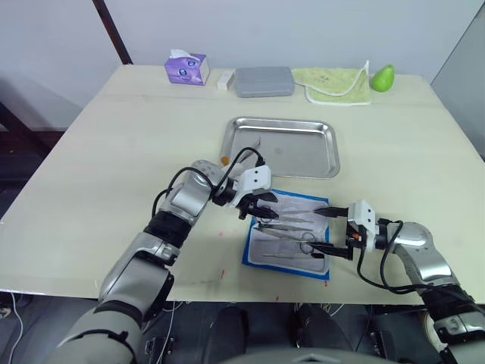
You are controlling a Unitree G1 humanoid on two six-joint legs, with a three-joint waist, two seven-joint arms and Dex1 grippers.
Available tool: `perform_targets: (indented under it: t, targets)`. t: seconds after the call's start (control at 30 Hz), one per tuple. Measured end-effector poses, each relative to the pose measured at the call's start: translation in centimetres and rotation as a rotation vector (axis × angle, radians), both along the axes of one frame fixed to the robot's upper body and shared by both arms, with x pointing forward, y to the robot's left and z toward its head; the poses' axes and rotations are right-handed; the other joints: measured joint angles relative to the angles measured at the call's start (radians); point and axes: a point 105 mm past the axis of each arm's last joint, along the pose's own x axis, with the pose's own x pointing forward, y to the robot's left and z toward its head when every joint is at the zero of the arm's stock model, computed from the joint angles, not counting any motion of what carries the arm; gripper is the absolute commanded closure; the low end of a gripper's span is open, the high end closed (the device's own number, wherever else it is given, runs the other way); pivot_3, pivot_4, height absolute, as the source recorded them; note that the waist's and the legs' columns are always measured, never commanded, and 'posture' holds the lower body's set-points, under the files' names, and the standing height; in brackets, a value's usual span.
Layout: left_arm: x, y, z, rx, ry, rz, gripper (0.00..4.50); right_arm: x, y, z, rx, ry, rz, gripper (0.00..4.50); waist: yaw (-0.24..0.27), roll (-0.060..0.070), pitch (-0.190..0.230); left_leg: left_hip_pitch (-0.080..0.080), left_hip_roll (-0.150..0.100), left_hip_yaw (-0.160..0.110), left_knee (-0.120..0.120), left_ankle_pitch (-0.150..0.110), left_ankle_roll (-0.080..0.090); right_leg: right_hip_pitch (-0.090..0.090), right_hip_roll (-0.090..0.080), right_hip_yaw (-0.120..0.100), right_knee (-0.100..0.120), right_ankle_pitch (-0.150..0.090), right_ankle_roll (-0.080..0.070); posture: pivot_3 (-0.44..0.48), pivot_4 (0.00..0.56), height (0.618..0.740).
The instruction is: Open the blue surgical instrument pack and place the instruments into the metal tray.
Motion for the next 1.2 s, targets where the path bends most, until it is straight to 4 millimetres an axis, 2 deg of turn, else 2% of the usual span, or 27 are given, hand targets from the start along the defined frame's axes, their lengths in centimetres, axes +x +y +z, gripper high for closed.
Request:
perform_targets:
  t: [0.07,0.1,0.7,1.2]
  targets:
    - [0.0,0.0,-0.1,0.002,0.009,0.004,4.28,0.0,0.0,0.0,0.0,0.0,-0.001,0.0,0.0,0.0,0.0,0.0,0.0,0.0,0.0,0.0,0.0,0.0,0.0,0.0,0.0,0.0,0.0,0.0,0.15,0.74]
    - [0.0,0.0,0.0,0.003,0.014,0.003,4.41,0.0,0.0,0.0,0.0,0.0,-0.001,0.0,0.0,0.0,0.0,0.0,0.0,0.0,0.0,0.0,0.0,0.0,0.0,0.0,0.0,0.0,0.0,0.0,0.15,0.74]
    - [0.2,-0.3,0.1,0.057,-0.024,-0.043,4.41,0.0,0.0,0.0,0.0,0.002,-0.004,0.0,0.0,0.001,-0.002,0.0,0.0,0.0,0.0,0.0,0.0,0.0,0.0,0.0,0.0,0.0,0.0,0.0,0.15,0.74]
    - [0.4,-0.2,1.3,0.174,0.023,-0.043,4.41,0.4,0.8,0.2,-0.045,0.006,0.016,0.0,-0.01,0.001,-0.002,0.001,0.001,0.0,0.0,0.0,0.0,0.0,0.001,0.0,0.0,0.0,0.0,0.0,0.15,0.74]
